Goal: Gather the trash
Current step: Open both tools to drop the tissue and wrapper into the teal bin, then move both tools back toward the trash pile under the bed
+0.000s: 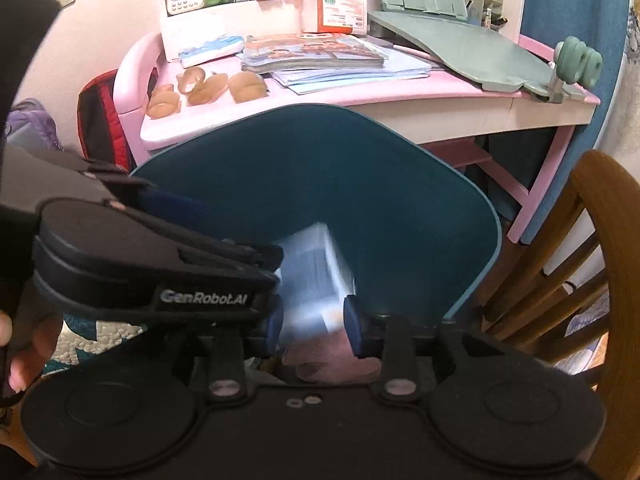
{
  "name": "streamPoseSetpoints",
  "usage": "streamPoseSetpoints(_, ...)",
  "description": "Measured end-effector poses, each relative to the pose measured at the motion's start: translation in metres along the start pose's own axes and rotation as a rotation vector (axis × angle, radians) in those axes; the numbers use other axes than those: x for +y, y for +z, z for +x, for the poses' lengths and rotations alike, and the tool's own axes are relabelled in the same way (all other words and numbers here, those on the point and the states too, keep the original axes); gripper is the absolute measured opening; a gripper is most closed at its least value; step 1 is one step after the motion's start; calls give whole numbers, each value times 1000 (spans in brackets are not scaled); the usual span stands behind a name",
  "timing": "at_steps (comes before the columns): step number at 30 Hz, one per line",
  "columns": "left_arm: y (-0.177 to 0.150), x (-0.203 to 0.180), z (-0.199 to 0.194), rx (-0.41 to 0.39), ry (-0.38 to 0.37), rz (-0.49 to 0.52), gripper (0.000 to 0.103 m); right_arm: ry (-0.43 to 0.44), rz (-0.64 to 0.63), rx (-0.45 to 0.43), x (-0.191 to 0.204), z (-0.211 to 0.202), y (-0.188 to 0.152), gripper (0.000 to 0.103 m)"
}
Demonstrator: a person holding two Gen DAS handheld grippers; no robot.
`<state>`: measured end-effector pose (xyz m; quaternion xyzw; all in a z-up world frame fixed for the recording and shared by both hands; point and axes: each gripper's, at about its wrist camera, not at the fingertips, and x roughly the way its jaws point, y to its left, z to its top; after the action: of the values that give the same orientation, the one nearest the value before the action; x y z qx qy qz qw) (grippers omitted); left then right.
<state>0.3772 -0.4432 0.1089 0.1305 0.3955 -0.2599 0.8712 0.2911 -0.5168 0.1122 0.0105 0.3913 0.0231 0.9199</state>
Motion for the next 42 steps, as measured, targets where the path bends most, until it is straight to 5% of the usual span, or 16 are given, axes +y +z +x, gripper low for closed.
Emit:
streamPoseSetpoints(20, -34, 22, -103, -118, -21, -28, 80, 13, -65, -89, 32, -78, -7, 45)
streamPoseSetpoints(31, -93, 76, -172, -164, 19, -101, 83, 101, -157, -112, 94, -107, -15, 47)
streamPoseSetpoints(42, -186, 168, -213, -166, 118, -264, 86, 268, -268, -103, 191, -89, -29, 47)
